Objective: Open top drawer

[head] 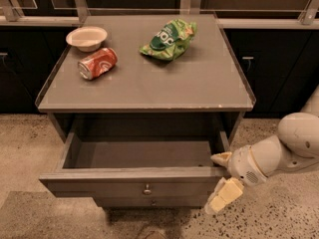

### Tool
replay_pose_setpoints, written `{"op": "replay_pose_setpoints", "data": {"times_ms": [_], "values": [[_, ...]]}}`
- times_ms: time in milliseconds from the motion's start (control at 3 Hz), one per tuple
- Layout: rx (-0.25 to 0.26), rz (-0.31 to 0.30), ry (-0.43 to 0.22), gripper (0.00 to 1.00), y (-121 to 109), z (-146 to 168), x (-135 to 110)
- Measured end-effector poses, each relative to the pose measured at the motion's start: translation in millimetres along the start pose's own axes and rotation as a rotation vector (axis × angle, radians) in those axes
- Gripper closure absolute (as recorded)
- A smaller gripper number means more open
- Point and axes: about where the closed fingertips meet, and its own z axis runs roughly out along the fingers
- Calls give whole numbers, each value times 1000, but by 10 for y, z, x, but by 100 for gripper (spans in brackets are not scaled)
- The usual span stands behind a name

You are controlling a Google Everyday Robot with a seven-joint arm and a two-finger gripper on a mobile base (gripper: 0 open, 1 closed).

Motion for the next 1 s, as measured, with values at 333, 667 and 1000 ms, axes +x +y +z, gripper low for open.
{"op": "replay_pose_setpoints", "data": {"times_ms": [333, 667, 1000], "values": [[-103, -41, 46, 0, 75, 178, -48], [-234, -53, 87, 0, 385, 284, 1], [-235, -53, 88, 0, 393, 274, -7]]}}
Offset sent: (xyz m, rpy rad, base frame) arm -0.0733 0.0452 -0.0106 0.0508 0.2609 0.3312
